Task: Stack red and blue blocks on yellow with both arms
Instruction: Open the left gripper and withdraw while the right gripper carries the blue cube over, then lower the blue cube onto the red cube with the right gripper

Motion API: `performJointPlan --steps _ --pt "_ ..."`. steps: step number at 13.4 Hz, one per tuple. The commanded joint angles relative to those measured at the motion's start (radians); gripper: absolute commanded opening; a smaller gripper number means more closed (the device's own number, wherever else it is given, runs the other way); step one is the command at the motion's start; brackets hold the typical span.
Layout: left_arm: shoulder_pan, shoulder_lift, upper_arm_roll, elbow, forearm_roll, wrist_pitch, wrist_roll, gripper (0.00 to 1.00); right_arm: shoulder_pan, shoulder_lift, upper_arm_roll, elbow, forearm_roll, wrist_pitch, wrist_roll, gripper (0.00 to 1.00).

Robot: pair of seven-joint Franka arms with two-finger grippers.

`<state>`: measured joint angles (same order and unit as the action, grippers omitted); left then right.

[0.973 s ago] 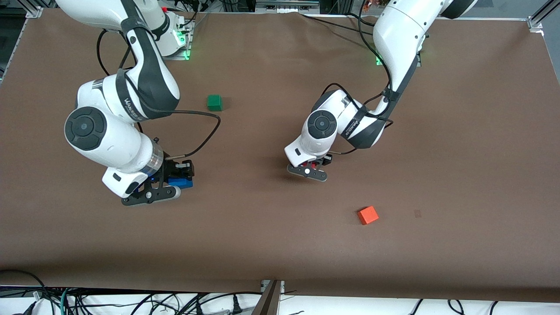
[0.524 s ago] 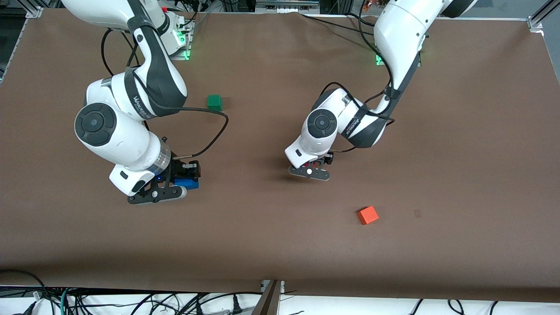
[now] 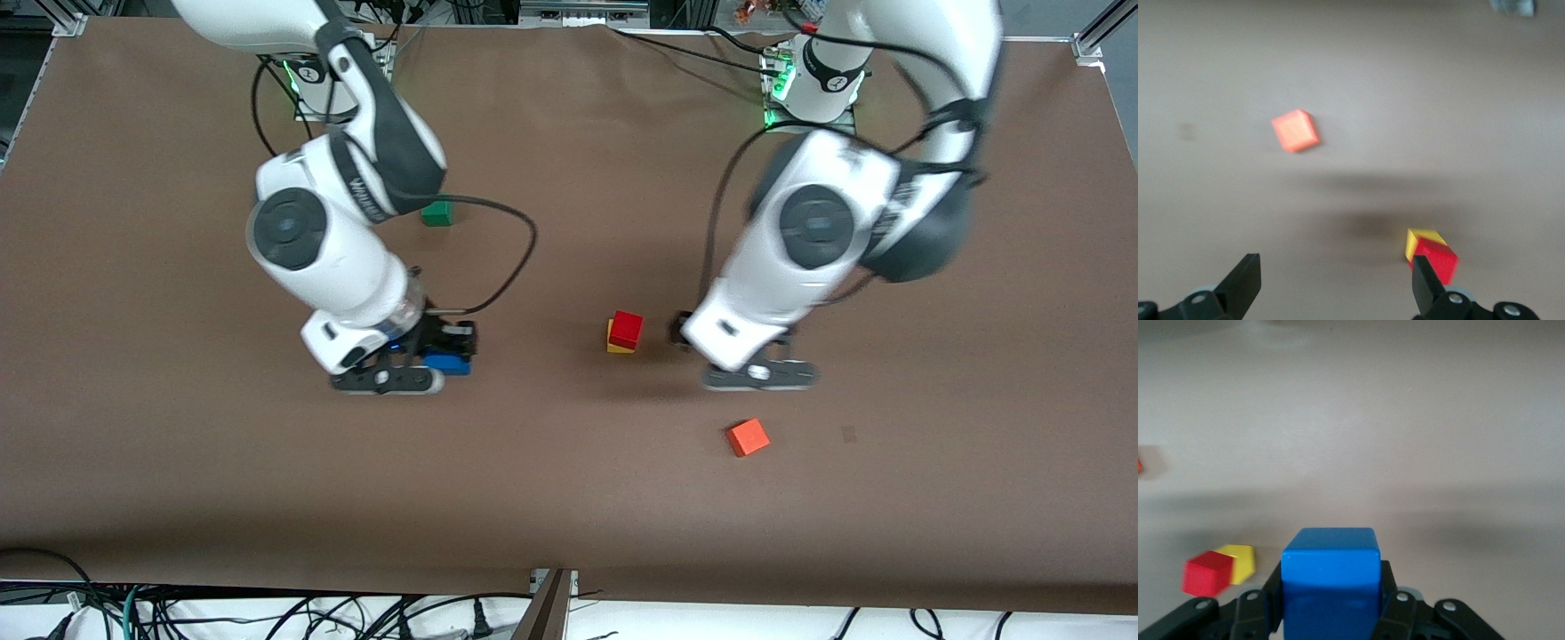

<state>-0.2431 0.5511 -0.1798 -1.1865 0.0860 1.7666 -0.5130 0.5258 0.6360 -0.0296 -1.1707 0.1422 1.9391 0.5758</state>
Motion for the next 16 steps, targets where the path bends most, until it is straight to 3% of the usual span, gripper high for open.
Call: performJointPlan --steps 1,5,7,9,12,13,16 --pt "0.100 -0.074 -0.014 -0.010 0.015 -0.021 0.095 1.00 0.087 0.097 -0.009 0.121 -0.006 0.014 0.235 0.42" --pt "0.272 -0.112 -0.020 -0.010 0.011 -0.094 0.353 1.00 0.222 0.175 -0.012 0.140 -0.104 0.119 0.523 0.42" --pt "0.330 -0.135 -0.020 -0.012 0.011 -0.136 0.430 1.00 0.279 0.249 -0.021 0.204 -0.136 0.145 0.640 0.42" --pt "0.347 -0.196 -0.007 -0.048 0.011 -0.206 0.439 1.00 0.322 0.315 -0.041 0.273 -0.154 0.150 0.688 0.42" --pt "0.354 -0.322 0.067 -0.200 -0.046 -0.223 0.442 1.00 0.358 0.321 -0.043 0.279 -0.156 0.155 0.702 0.42" --pt "0.346 -0.342 0.101 -0.234 -0.069 -0.222 0.444 1.00 0.373 0.330 -0.049 0.279 -0.167 0.159 0.702 0.42" --pt "0.335 -0.355 0.109 -0.256 -0.069 -0.225 0.452 1.00 0.384 0.341 -0.058 0.279 -0.176 0.178 0.699 0.42"
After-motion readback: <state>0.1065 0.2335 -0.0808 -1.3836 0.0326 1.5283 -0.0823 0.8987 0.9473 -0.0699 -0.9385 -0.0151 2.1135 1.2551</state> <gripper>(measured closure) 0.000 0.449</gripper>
